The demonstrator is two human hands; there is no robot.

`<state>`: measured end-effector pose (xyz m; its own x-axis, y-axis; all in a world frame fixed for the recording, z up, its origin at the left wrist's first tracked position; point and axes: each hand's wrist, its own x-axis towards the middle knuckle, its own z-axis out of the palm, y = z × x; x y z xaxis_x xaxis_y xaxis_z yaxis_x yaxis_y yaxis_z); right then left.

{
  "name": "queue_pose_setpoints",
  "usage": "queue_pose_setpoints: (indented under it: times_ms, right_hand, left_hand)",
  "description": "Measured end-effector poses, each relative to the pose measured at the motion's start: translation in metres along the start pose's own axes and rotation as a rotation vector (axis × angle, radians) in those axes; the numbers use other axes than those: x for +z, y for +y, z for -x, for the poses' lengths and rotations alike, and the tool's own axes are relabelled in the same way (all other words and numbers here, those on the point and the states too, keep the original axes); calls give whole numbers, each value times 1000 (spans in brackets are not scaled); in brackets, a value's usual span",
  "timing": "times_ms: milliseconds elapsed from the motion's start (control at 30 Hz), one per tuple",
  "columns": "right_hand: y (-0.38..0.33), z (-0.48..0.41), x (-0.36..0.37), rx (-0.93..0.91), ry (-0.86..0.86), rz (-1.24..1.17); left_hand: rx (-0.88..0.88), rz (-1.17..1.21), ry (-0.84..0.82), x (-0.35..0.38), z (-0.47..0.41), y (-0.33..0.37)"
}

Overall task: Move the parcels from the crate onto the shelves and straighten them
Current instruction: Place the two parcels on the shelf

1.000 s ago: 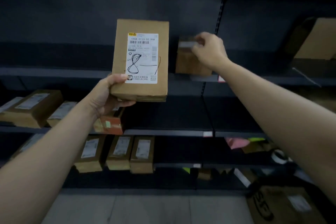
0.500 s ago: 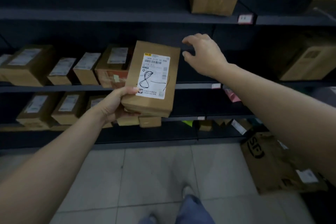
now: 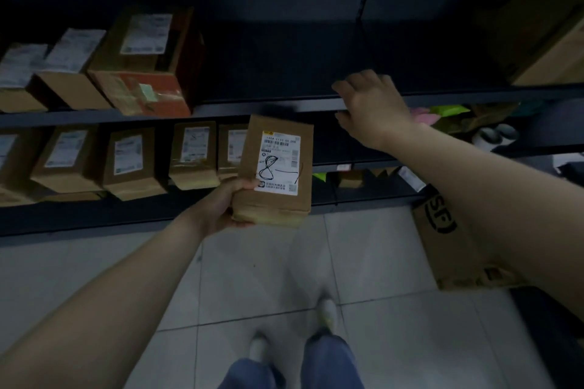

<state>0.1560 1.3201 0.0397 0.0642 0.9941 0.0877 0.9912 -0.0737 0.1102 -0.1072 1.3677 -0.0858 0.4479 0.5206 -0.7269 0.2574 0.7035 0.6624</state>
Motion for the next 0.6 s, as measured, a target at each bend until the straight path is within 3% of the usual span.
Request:
queue_pose_setpoints:
  times_ms: [267, 600]
  right_hand:
    - [48, -20, 80, -58, -36, 39]
    - [91, -56, 155, -129, 144, -58]
  left_hand:
    - [-68, 71, 101, 40, -106, -9]
    - [-97, 130, 219, 63, -230, 6]
